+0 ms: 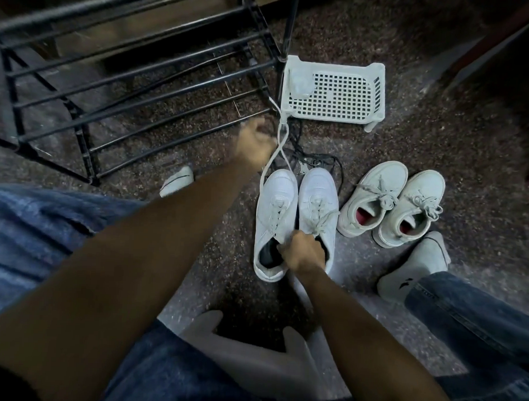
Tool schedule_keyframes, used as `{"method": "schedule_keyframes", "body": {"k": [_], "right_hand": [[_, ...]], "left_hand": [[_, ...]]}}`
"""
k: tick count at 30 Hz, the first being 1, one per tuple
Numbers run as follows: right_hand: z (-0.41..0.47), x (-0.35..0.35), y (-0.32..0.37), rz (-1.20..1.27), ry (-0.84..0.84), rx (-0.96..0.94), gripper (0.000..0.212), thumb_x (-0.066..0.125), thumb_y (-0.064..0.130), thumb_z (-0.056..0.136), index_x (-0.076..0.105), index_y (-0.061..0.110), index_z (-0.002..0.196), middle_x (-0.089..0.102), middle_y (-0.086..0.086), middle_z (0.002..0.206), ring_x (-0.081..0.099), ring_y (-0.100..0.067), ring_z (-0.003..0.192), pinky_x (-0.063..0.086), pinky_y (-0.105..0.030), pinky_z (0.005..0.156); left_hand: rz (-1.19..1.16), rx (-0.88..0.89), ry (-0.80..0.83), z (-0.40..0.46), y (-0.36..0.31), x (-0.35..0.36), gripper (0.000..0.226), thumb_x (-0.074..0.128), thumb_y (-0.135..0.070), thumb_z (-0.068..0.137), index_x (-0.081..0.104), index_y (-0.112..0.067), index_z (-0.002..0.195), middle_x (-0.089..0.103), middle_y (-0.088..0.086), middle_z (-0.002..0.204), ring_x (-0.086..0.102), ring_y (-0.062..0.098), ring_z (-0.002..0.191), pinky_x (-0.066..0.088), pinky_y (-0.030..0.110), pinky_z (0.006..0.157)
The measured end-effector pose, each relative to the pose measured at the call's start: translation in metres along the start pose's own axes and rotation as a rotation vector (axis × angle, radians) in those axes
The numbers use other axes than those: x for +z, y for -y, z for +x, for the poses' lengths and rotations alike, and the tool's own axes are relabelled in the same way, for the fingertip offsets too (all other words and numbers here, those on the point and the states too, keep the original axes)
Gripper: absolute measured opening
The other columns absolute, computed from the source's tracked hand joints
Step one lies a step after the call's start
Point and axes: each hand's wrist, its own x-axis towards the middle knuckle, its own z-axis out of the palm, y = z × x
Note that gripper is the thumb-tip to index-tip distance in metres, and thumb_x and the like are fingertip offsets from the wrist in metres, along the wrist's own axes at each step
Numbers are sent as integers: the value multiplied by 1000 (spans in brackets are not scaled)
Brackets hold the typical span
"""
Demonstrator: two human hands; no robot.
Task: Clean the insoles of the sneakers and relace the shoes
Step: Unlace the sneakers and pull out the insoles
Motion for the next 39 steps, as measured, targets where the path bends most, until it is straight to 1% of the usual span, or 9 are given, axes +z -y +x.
{"method": "schedule_keyframes", "body": {"k": [4, 7, 10, 16, 19, 24, 27, 32, 39], "right_hand": [[2, -2, -6, 94, -15, -125, 30, 59, 36, 92, 57, 20, 117, 65, -7, 112, 61, -32, 101, 51, -38, 80], [6, 0, -4, 156, -36, -147, 37, 59, 27, 91, 56, 28, 128, 61, -2, 122, 61, -28, 108, 51, -41, 87], [15, 7, -1, 171, -69, -127, 31, 59, 20, 89, 61, 25, 119, 61, 0, 117, 63, -26, 101, 53, -40, 83], [25, 7, -2, 246, -2, -130, 5, 57, 20, 85, 59, 23, 87, 66, -1, 94, 64, -26, 87, 52, -37, 76], [28, 0, -8, 284, 108, -160, 14, 57, 22, 85, 51, 29, 75, 63, 3, 81, 63, -25, 85, 51, -37, 77], [30, -8, -5, 284, 187, -165, 16, 54, 25, 81, 50, 31, 67, 61, 4, 75, 61, -23, 79, 51, -38, 72], [27, -24, 0, 293, 352, -140, 34, 49, 13, 85, 58, 35, 61, 56, 10, 63, 58, -16, 54, 50, -32, 51], [28, -55, -7, 155, 623, -76, 19, 43, 0, 81, 61, -3, 89, 51, -11, 57, 50, -19, 41, 52, -30, 43], [21, -73, -29, 815, 352, 132, 14, 56, 5, 85, 56, 10, 73, 60, -9, 61, 61, -24, 50, 52, -28, 47]], "left_hand": [[543, -166, 259, -43, 95, 28, 20, 63, -10, 88, 70, -2, 105, 67, 11, 106, 63, 26, 104, 50, 25, 74], [284, -282, 304, -83, 141, 41, 17, 66, 6, 78, 67, -7, 90, 64, 9, 86, 60, 22, 84, 47, 17, 66], [202, -182, 209, -91, 147, 44, 24, 64, 9, 76, 60, -13, 83, 57, 3, 69, 53, 18, 73, 40, 17, 57], [396, 23, 308, -76, 129, 39, 22, 54, 7, 79, 70, -6, 85, 65, 4, 80, 54, 15, 75, 33, 14, 54], [447, 22, 362, -71, 129, 37, 19, 57, 3, 82, 71, -7, 90, 63, 2, 83, 53, 13, 77, 34, 7, 52], [622, 82, 479, -74, 130, 38, 18, 68, -8, 75, 57, -23, 76, 56, -1, 83, 60, 24, 85, 46, 29, 69], [624, 64, 498, -78, 133, 38, 22, 67, -8, 74, 51, -22, 67, 63, 6, 80, 62, 27, 82, 51, 35, 71], [529, 11, 434, -83, 138, 34, 25, 66, -4, 75, 49, -19, 66, 58, 2, 72, 51, 17, 68, 39, 27, 61], [379, -68, 498, -79, 144, 37, 34, 70, -5, 76, 42, -18, 63, 49, 4, 64, 44, 16, 64, 34, 29, 61]]}}
